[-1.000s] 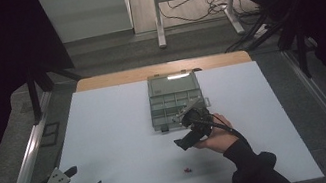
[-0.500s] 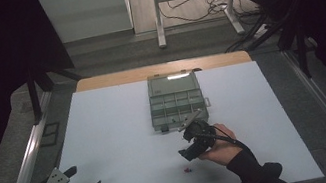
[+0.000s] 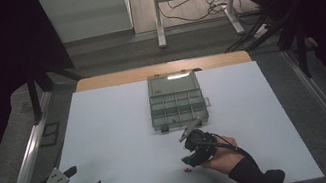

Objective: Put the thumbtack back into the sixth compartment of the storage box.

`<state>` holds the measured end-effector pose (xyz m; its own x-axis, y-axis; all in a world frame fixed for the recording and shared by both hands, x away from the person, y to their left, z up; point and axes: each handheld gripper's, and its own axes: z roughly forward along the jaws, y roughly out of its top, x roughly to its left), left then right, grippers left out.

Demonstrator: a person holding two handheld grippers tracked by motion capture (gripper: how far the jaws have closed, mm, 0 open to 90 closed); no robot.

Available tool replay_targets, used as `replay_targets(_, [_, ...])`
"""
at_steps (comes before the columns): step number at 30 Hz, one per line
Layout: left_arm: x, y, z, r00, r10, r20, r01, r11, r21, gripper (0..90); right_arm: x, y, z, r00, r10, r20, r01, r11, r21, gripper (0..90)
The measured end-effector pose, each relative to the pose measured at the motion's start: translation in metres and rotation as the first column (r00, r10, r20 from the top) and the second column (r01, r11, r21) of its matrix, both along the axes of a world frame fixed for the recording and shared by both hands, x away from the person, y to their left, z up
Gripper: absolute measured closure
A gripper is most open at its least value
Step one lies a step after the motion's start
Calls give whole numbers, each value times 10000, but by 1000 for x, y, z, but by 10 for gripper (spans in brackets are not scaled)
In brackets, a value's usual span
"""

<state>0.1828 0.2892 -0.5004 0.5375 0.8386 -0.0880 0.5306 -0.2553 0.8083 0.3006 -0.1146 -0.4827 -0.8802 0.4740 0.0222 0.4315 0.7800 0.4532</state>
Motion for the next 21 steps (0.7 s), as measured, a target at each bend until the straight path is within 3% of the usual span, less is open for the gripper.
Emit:
replay_targets(2, [0, 0, 0, 10000, -3, 2, 3, 10000, 4, 0, -4, 1, -4, 9994, 297, -165, -298, 9996, -33, 615])
replay_targets(3, [0, 0, 0, 10000, -4, 2, 4, 10000, 0, 0, -4, 1, -4, 9994, 297, -165, -298, 9996, -33, 615])
replay_targets(4, [0, 0, 0, 10000, 0, -1, 0, 10000, -15, 0, -5, 2, -5, 9976, 505, -473, -502, 9987, 87, 677])
replay_targets(6, [0, 0, 0, 10000, -3, -4, 3, 10000, -14, 0, -7, 3, -5, 9966, 658, -491, -654, 9978, 97, 715])
replay_targets(17, [0, 0, 0, 10000, 4, -29, -4, 10000, -23, 0, -13, 11, -14, 9904, 1240, -606, -1245, 9922, -54, 758])
replay_targets(21, [0, 0, 0, 10000, -1, -20, 0, 10000, -17, 0, -14, 15, -19, 9896, 1336, -533, -1355, 9902, -330, 784])
